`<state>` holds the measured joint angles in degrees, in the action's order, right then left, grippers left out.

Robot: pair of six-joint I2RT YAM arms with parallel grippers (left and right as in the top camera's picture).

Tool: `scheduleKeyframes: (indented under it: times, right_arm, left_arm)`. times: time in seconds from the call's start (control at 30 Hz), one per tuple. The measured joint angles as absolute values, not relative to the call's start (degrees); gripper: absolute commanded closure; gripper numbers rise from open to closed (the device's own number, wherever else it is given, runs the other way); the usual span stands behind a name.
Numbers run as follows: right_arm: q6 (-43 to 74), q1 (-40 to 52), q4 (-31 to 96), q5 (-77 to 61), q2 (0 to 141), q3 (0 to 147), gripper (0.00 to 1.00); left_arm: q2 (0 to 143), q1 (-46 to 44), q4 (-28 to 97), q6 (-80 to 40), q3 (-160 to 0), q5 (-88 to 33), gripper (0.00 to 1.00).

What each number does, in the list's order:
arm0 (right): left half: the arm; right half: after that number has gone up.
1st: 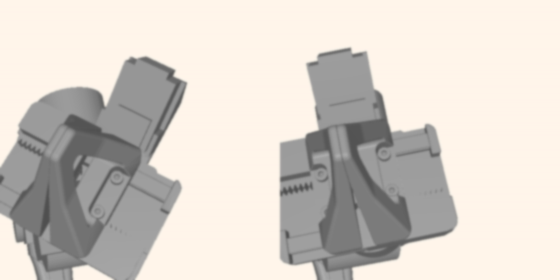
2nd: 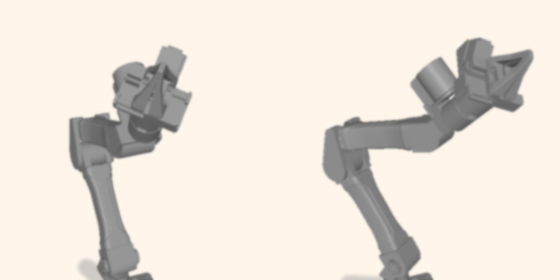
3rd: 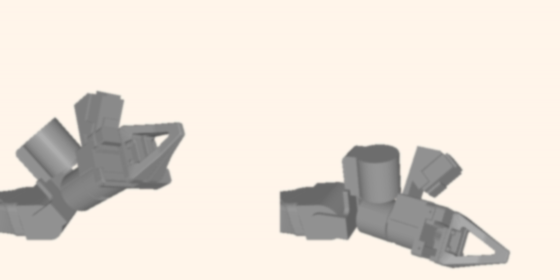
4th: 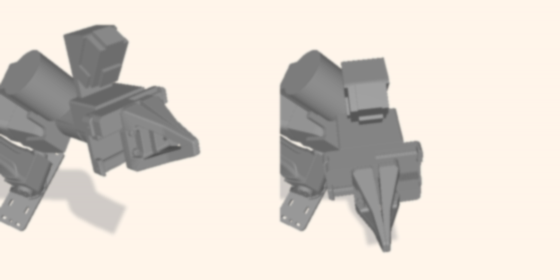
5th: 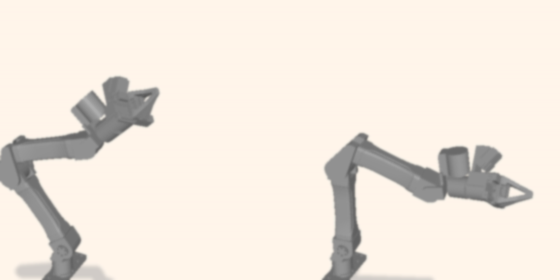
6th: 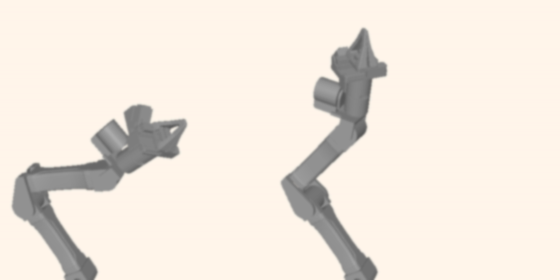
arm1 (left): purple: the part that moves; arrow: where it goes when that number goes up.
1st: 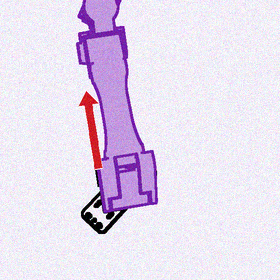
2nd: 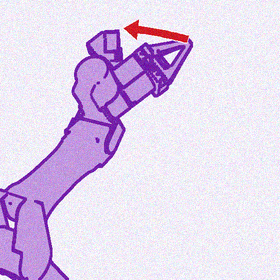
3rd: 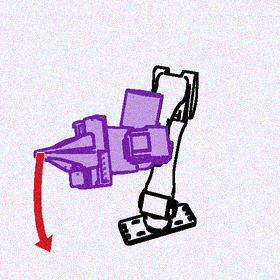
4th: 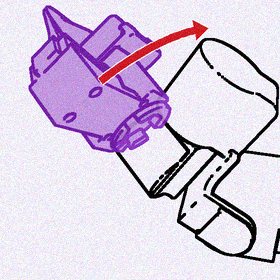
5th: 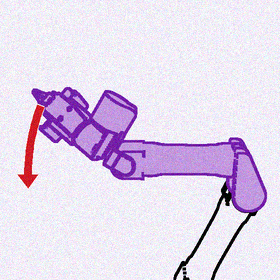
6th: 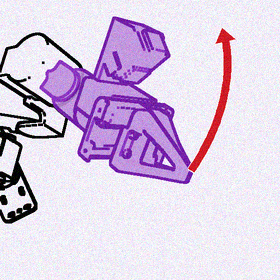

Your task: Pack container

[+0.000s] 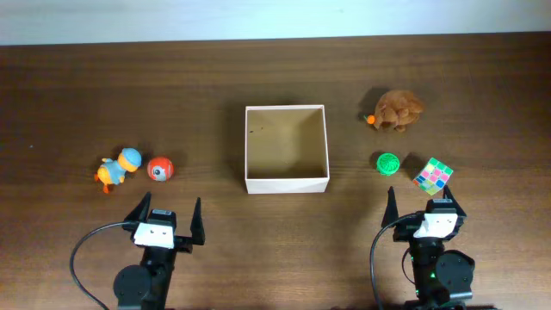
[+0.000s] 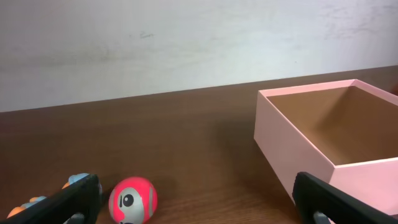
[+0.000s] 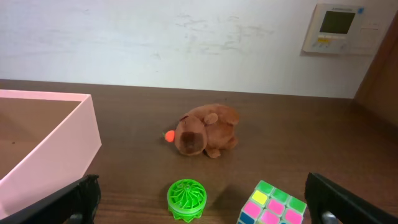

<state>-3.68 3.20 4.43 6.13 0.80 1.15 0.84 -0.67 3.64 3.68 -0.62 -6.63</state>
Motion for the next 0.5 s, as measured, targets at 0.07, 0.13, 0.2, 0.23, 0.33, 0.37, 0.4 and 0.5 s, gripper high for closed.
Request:
scheduleKeyframes:
  times: [0.07,0.13,0.2,0.23,0.33,0.37,0.4,0.5]
  right_arm:
    - [-3.66,3.2,4.43,6.13,0.8,1.15,0.01]
    - [-3.66,3.2,4.43,6.13,0.8,1.15,0.01]
    - [-3.64,3.2,4.43,6.13,0.8,1.15,0.01]
    - [-3.64,3.2,4.43,6.13,0.8,1.15,0.01]
    - [-3.66,3.2,4.43,6.13,0.8,1.15,0.01]
    - [-3.64,3.2,4.43,6.13,0.8,1.15,0.01]
    - [-3.66,3.2,4.43,6.13,0.8,1.15,0.01]
    - [-3.66,3.2,4.43,6.13,0.8,1.15,0.01]
  left_arm:
    - [0.84,-0.67,3.64,3.68,-0.62,-6.63,0.01]
    - [0.84,-0.67,3.66,3.68,-0.62,-6.63,0.01]
    - [0.84,-0.67,3.66,3.68,-0.62,-6.63,0.01]
    - [0.84,-0.67,3.66,3.68,-0.62,-6.63,0.01]
    - [0.84,-0.67,3.64,3.68,-0.62,-6.63,0.01]
    - [0.84,-0.67,3.64,3.68,-0.62,-6.63,0.01]
    - [0.84,-0.67,3.66,3.68,-0.62,-6.63,0.01]
    - [0.84,-0.67,3.66,3.68,-0.62,-6.63,0.01]
